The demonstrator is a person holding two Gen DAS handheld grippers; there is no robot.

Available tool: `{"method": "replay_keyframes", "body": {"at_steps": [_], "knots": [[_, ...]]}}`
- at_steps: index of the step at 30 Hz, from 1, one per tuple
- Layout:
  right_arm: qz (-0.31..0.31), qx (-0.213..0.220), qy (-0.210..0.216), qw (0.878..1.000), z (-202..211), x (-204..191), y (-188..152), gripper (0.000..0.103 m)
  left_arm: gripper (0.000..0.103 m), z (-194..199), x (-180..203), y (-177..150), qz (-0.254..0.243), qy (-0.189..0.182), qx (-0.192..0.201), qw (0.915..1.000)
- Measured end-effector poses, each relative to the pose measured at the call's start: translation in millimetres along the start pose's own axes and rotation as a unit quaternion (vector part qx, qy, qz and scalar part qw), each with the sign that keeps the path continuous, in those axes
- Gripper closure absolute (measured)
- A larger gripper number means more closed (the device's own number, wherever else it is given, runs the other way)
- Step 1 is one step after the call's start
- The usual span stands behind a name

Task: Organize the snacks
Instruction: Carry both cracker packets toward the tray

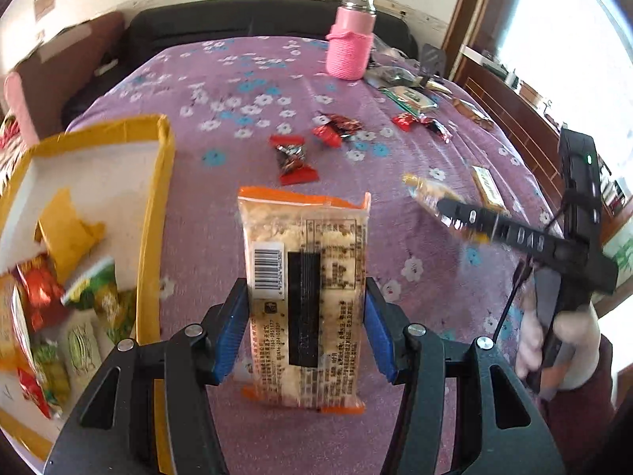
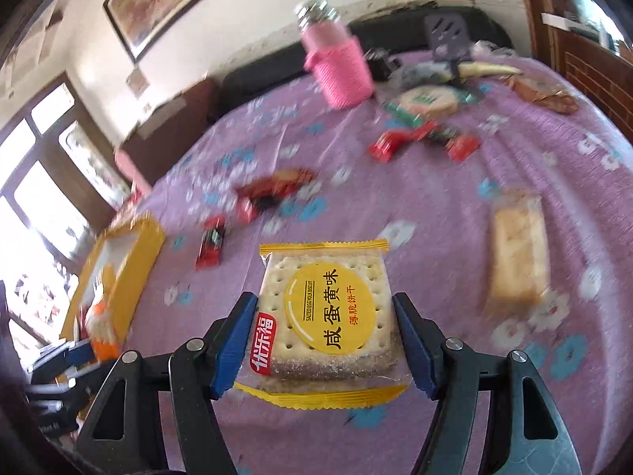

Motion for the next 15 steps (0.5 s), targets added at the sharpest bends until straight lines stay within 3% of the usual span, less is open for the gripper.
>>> {"method": "replay_keyframes", "body": {"at_steps": [7,12,15], "knots": [[0.061,-0.02,-0.024,0.998,-9,-19,-24,0.03,0.049,-9,2,-13,-0.006,0.004,-0.007,1.0],[0.069,-0.025,-0.012,0.997,-14,-20,-25,0.023,0.046,-21,2,-22,0.001,-0.003,-0.028,0.9996],[0.067,-0.024,-0.009,0.997,-14,-20,-25,0.022,0.045,-28,7,-24,-0.01,0.02,-0.028,0.9994]]}}
Point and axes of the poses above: each gripper's, at about its wrist camera, not at the fingertips, and z roughly against the way its jaws point, x to its right, y to its top, the point moved 4 cm from there along -z, roughly the way its jaws point, and after that the axes turned 13 degrees about -z, right-handed, at the moved point
